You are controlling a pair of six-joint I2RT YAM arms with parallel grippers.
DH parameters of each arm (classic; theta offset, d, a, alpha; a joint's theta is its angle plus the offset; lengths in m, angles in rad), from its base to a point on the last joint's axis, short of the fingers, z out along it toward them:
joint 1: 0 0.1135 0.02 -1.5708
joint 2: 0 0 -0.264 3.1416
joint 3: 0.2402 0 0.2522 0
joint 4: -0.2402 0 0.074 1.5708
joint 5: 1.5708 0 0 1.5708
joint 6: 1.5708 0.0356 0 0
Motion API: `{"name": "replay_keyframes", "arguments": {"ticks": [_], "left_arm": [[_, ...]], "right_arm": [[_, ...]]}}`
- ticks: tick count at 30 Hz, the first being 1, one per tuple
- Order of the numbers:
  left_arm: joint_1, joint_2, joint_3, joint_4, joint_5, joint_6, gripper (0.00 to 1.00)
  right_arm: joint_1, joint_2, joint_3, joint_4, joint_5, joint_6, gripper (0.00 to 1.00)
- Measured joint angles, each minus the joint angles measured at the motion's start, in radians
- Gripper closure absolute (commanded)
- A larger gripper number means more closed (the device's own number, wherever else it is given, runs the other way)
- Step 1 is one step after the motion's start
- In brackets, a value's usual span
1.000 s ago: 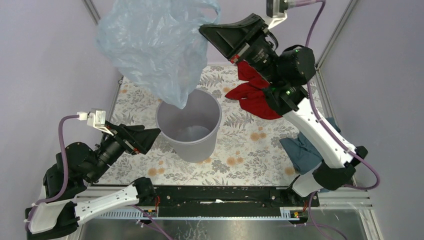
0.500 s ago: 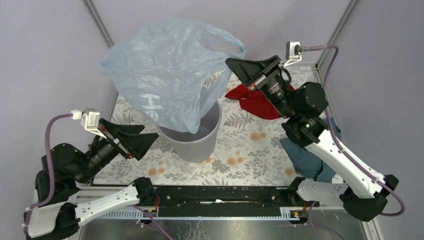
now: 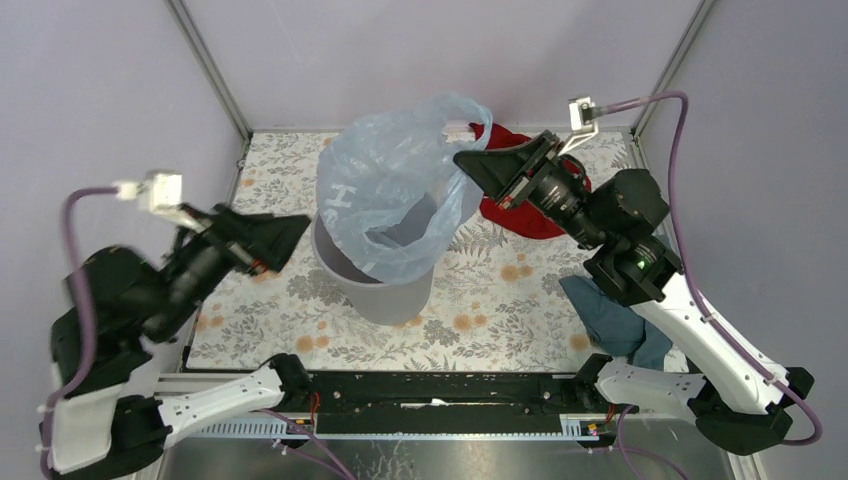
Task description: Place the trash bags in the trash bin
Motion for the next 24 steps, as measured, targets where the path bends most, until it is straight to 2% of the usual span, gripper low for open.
{"name": "replay_keyframes", "arguments": {"ticks": [5,10,15,17,22,24], "left_arm": [[0.002,0.232,0.052,-0.022,-0.088,-0.012,0.01],[0.003,0.48,0.201,-0.041,-0.201,0.031,0.01],[0.034,0.593,0.329,-0.017,-0.251,0.122,0.01],[0.079,0.633,0.421,-0.004,-0.238,0.153,0.01],[0.277,0.774,0.694,0.013,-0.077,0.207,0.01],[0.329,0.818,0.745,0.024,-0.009,0.222,0.01]], "right_arm": [[0.0,-0.008,-0.013,-0.114,-0.034,-0.092,1.0],[0.0,-0.046,-0.021,-0.161,-0.095,-0.176,1.0],[0.0,-0.078,-0.021,-0.2,-0.164,-0.238,1.0],[0.0,-0.083,-0.021,-0.208,-0.191,-0.255,1.0],[0.0,-0.087,-0.031,-0.209,-0.244,-0.278,1.0],[0.0,-0.087,-0.035,-0.211,-0.262,-0.284,1.0]]}}
